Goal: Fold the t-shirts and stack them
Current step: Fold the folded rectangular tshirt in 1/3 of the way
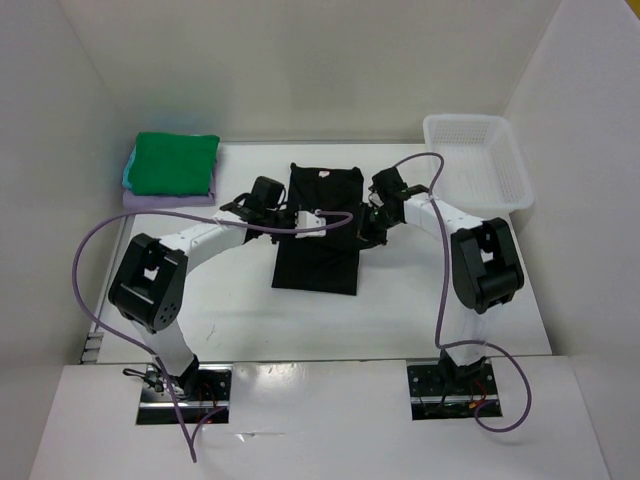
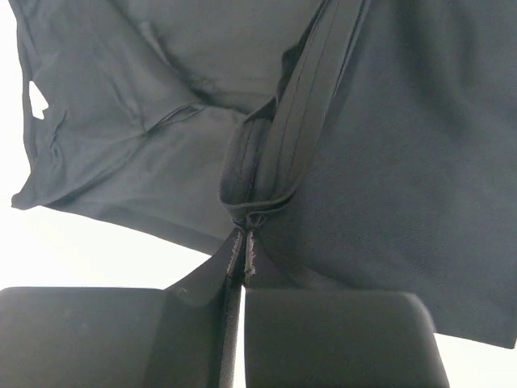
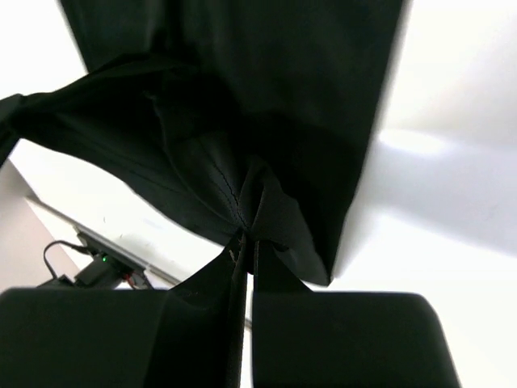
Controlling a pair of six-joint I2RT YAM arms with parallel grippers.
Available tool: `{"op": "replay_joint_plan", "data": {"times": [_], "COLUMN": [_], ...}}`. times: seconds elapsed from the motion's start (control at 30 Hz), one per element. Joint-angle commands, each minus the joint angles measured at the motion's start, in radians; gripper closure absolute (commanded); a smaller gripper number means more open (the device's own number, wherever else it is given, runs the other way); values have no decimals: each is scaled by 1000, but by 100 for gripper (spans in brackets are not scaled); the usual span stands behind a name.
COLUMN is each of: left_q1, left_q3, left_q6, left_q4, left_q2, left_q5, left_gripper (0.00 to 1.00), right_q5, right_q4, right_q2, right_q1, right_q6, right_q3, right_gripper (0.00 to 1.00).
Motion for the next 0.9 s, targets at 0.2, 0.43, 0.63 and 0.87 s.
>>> {"op": "replay_joint_plan", "data": {"times": [0.2,0.43,0.63,0.87], "left_q1": [26,36,36,36], "left_q3": [43,12,-7,-14], "left_q6": [-48,-51,-99,-189], "left_q4": [121,161,196,276], "left_q2": [94,121,130,130], "left_q5": [-64,-122,-201,-328], "left_gripper": [96,91,84,26], "right_q5": [-48,-13,7,53], "right_q4": [17,60,42,31], "right_q2": [150,168,123,0], "right_q1": [-68,-135,-135,-111], "right_q6": [-89,-98,-137,-146], "right_q3": [117,203,228,70], "right_gripper": [87,44,53,55]}}
